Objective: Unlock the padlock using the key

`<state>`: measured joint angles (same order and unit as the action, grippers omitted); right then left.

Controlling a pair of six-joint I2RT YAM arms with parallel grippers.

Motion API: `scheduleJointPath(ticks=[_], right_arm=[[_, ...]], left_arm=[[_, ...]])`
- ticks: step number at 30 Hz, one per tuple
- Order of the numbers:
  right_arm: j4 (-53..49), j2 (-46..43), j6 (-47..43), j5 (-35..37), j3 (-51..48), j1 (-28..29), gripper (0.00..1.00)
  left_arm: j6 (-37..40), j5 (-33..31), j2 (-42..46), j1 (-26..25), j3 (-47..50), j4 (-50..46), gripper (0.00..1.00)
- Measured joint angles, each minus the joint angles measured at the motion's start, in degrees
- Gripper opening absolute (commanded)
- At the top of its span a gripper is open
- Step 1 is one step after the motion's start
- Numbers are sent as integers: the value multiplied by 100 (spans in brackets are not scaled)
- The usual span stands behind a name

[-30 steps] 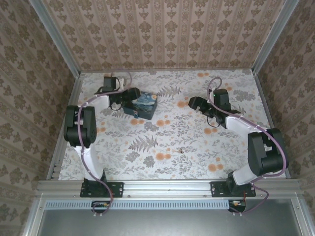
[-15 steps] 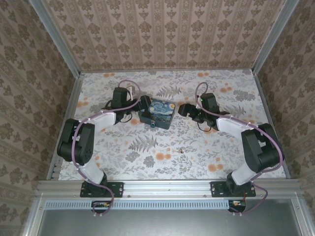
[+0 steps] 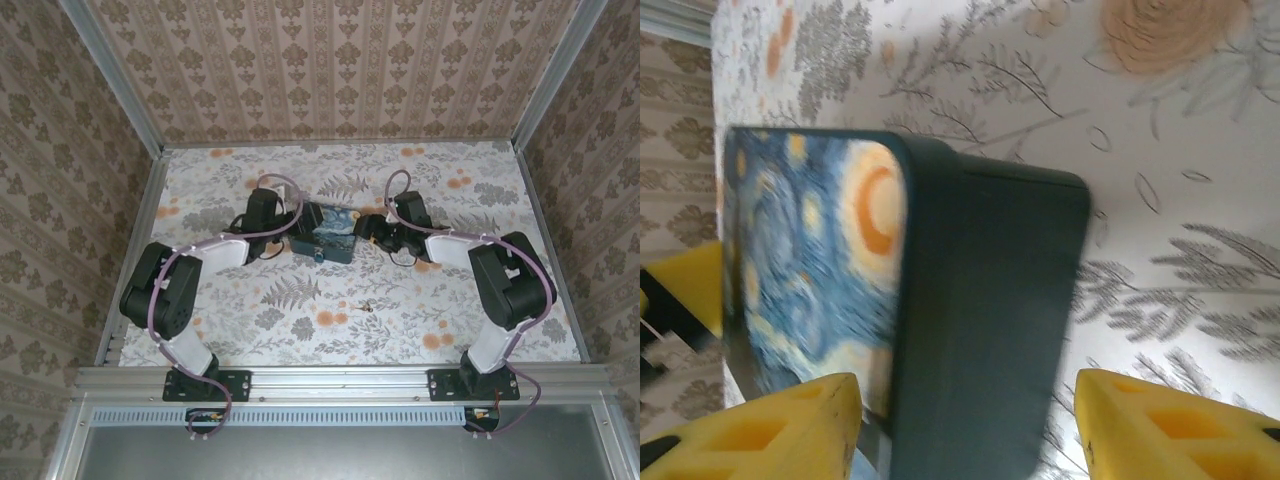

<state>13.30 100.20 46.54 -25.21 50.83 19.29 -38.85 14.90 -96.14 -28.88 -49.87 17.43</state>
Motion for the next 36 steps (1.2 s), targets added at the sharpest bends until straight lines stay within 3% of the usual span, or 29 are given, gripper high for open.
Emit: scheduleJointPath(ticks=[8, 13, 19, 23, 27, 32, 36], right_arm=[[17, 321, 83, 81, 409, -83, 50], [22, 337, 133, 57, 452, -68, 73], [44, 101, 146, 61, 186, -175, 81], [-109, -597, 55, 107, -356, -476, 80], [-562, -1362, -308, 173, -651, -568, 73], [-1410, -1882, -977, 409, -914, 37, 65], [-2122, -1930, -1414, 715, -1196, 745, 56]], left_arm=[[-151, -378, 55, -382, 79, -20, 100], [-146, -446, 55, -389, 72, -48, 100], [-149, -442, 63, -361, 74, -70, 100], [-184, -472, 262, -188, 269, -42, 100], [-234, -544, 675, 140, 632, -31, 100], [-234, -546, 1325, 490, 824, -264, 100], [-236, -372, 1899, 485, 868, -492, 100]])
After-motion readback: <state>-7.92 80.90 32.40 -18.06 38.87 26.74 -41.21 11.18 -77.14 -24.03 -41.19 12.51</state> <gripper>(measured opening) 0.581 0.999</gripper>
